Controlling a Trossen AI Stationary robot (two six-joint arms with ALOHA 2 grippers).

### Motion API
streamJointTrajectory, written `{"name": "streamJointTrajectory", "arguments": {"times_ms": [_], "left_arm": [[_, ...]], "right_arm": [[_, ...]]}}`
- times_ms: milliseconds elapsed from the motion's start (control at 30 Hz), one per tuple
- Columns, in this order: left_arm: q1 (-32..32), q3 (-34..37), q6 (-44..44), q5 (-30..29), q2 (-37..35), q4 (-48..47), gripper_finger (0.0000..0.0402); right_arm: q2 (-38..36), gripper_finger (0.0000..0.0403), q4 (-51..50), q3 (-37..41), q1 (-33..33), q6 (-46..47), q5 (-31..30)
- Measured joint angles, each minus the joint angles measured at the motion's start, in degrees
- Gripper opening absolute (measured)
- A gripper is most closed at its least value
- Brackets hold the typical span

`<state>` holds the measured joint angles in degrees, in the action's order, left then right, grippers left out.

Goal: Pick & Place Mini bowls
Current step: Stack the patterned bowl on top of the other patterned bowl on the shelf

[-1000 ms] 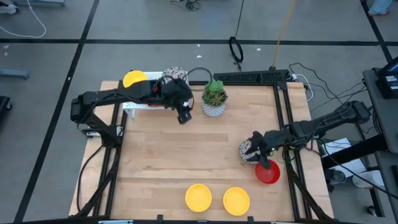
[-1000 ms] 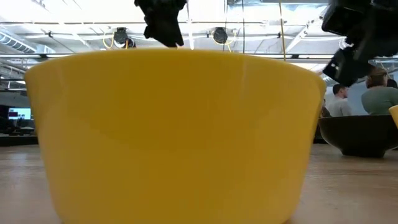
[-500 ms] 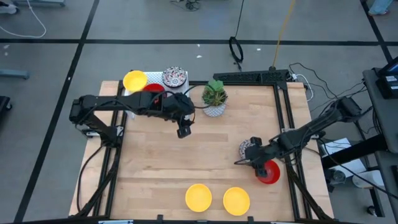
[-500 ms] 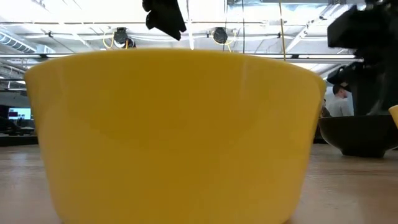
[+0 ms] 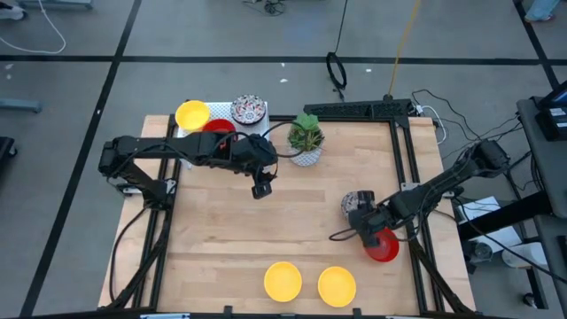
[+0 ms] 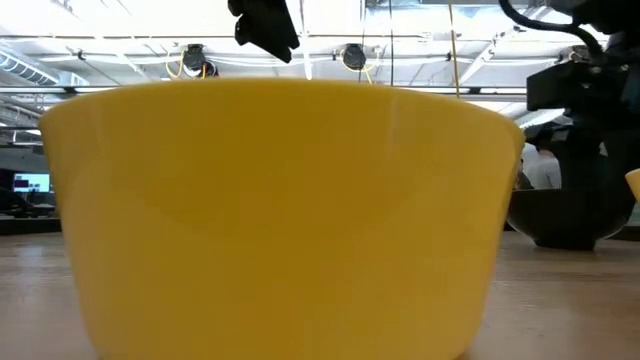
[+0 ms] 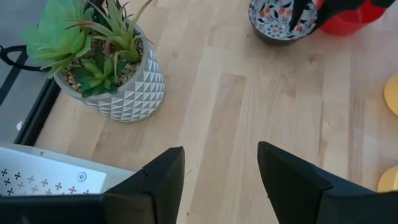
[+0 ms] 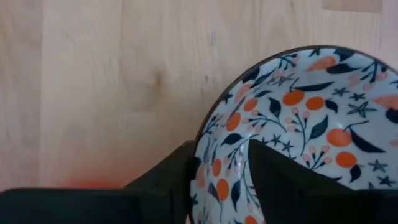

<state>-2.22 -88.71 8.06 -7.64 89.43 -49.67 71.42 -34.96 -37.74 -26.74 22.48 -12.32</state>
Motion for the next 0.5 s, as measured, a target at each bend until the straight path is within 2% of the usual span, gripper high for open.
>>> {"name": "streamJointTrajectory", "arguments": {"times_ms": [67, 233, 367, 500], "left_arm": [[0.0, 0.0, 0.0, 0.0, 0.0, 0.0, 0.0207], [0.0, 0.0, 0.0, 0.0, 0.0, 0.0, 0.0207], [0.0, 0.0, 0.0, 0.0, 0.0, 0.0, 0.0207], [0.1, 0.0, 0.0, 0.0, 0.0, -0.2, 0.0207]], "right_arm": [[0.0, 0.0110, -0.6, 0.0, 0.0, -1.2, 0.1], [0.0, 0.0018, -0.7, 0.0, 0.0, -5.2, -0.7], [0.0, 0.0011, 0.9, 0.0, 0.0, -7.0, -1.8], [0.0, 0.0006, 8.1, 0.1, 1.5, -10.5, -0.7]]}}
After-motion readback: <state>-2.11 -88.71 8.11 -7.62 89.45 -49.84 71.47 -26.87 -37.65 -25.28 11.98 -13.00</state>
